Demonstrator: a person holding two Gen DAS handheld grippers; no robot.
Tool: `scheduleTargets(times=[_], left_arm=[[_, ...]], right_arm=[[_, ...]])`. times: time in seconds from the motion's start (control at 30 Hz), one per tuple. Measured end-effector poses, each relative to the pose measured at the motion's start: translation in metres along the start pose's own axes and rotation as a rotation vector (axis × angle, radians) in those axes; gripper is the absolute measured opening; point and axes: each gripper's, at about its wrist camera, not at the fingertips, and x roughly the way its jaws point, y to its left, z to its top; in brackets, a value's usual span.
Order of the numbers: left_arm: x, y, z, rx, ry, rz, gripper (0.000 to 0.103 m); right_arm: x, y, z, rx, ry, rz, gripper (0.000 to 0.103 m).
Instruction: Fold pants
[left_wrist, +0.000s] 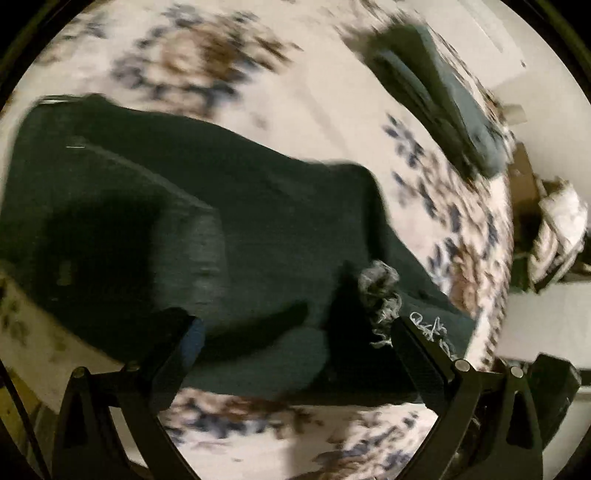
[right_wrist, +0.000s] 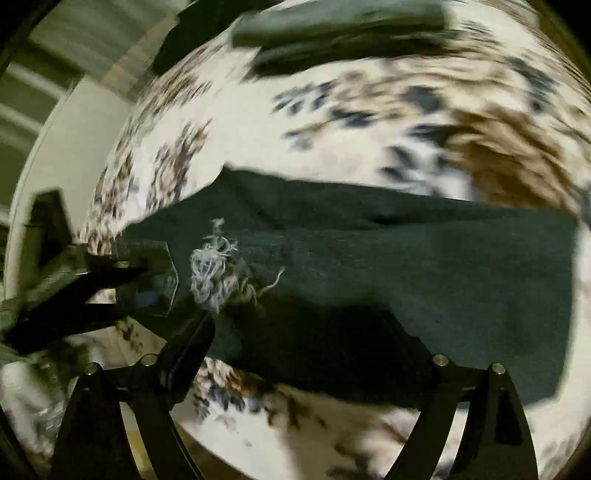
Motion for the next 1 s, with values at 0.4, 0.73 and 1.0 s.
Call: scheduleTargets(times=[0.4,0.73,1.0], left_arm=[[0.062,-0.059,-0.009,0.248,0.059,0.081,0.017],[0.061,-0.044,0.005,0.296,-0.039,0.155,0.015],[-0.03,0.033,-0.018,-0.056,-0.264,-0.125,0.103]], right_arm=[[-0.048,-0.116,0.0,0.376,-0.06,-0.068,0.09],[-0.012,-0.116,0.018,0.319,-0.018,-0.183,0.089],[-0.019,-0.097,0.034,0.309,0.027,-0.135,0.089]])
